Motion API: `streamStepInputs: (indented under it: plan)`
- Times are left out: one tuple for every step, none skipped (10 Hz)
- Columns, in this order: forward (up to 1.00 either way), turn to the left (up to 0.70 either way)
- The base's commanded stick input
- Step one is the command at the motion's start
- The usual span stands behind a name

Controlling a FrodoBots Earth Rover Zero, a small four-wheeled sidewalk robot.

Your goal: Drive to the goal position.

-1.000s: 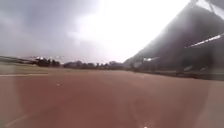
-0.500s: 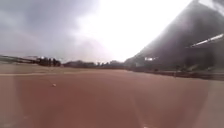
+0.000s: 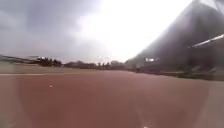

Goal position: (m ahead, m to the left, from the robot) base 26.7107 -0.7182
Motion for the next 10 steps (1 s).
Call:
streamStepInputs:
  plan:
    - [0.70, 0.00]
    - [0.70, 0.00]
    - [0.70, 0.00]
    - [0.70, 0.00]
    - [0.70, 0.00]
    - [0.70, 0.00]
    - [0.70, 0.00]
    - [0.70, 0.00]
    - [0.70, 0.00]
    - [0.70, 0.00]
